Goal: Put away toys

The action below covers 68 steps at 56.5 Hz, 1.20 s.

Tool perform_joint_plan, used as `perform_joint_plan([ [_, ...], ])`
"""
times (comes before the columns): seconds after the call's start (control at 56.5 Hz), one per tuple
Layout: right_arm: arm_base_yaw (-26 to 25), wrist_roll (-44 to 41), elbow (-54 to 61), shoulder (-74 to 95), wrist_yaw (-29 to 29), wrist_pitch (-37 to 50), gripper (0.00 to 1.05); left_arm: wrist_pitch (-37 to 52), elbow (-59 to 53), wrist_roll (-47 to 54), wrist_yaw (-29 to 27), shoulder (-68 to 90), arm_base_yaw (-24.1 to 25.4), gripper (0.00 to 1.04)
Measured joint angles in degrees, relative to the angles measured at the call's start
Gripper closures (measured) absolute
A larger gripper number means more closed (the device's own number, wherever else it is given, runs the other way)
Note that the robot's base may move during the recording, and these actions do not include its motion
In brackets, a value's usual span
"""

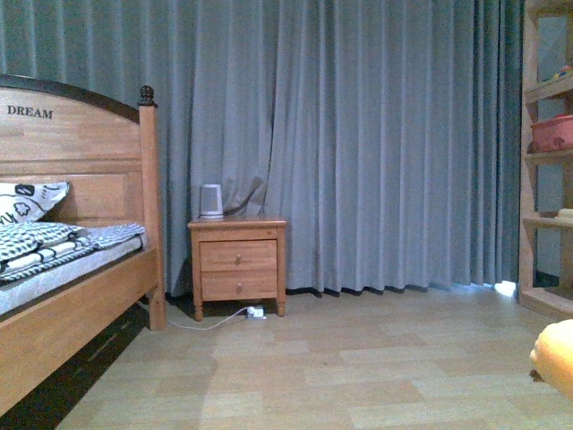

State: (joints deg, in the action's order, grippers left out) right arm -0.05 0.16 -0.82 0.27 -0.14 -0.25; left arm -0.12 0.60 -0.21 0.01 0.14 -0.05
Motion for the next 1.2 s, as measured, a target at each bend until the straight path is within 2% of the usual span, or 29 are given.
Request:
perform_joint_plan([
  [1.204,0.0,0.0,0.0,0.0,0.0,0.0,0.98,0.0,0.0,0.0,0.0,0.0,0.0,0.06],
])
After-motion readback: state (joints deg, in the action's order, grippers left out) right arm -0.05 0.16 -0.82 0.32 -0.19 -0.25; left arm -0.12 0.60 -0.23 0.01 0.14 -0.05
